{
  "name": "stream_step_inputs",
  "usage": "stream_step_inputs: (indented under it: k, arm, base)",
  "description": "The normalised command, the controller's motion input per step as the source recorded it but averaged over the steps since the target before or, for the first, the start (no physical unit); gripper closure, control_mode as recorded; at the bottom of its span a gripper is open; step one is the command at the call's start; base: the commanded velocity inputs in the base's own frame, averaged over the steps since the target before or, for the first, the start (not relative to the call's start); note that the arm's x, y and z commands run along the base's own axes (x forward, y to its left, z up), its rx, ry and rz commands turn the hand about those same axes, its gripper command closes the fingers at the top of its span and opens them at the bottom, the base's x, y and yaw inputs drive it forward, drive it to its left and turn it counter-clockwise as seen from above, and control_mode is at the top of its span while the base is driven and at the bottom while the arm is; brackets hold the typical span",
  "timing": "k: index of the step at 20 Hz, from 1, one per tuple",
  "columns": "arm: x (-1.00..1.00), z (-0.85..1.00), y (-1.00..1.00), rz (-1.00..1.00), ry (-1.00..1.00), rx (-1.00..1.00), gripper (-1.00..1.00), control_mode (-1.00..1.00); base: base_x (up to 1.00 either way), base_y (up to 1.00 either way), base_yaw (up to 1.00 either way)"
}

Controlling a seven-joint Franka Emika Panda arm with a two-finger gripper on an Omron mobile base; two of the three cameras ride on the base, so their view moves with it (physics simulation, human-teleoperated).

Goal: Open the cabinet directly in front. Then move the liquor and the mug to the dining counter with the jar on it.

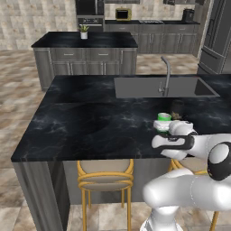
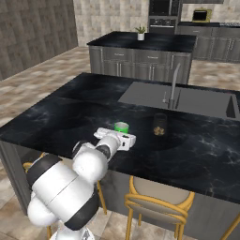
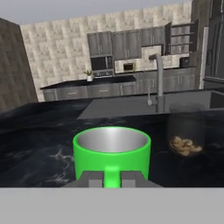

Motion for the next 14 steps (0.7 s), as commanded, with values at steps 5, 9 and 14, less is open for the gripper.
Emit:
stream_step_inputs:
  k: [5, 9, 14]
  arm:
    - [0.00, -0.12, 0.08, -0.02, -0.11, -0.01, 1.00, -1.00]
    - [0.02, 0.00, 0.00, 0.00, 0.00, 0.00, 1.00, -1.00]
    - [0.26, 0.17, 0.24, -0.11, 0.00, 0.00, -1.00, -1.00]
  base:
    - [0.00, 0.00, 0.00]
    - [0.00, 0.00, 0.00]
    - [0.00, 0.00, 0.00]
